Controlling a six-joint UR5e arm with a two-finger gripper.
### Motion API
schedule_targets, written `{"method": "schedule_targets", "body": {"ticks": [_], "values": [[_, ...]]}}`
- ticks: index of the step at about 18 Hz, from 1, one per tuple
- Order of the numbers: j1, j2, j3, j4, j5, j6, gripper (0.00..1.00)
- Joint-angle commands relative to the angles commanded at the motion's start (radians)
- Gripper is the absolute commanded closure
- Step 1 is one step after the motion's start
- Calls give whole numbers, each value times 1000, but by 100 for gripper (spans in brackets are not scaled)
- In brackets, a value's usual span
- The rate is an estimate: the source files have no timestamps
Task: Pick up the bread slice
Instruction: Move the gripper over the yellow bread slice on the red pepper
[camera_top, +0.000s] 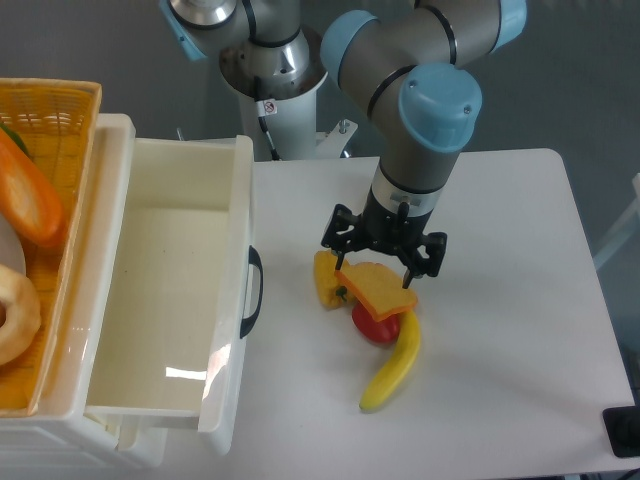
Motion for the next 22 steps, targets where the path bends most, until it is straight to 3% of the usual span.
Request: {"method": "schedule_targets", "body": {"ticks": [6,14,22], "values": [[26,-20,-18,17,-2,108,0],[35,-37,-103,118,5,109,0],[20,-120,-118,117,46,104,0]]}}
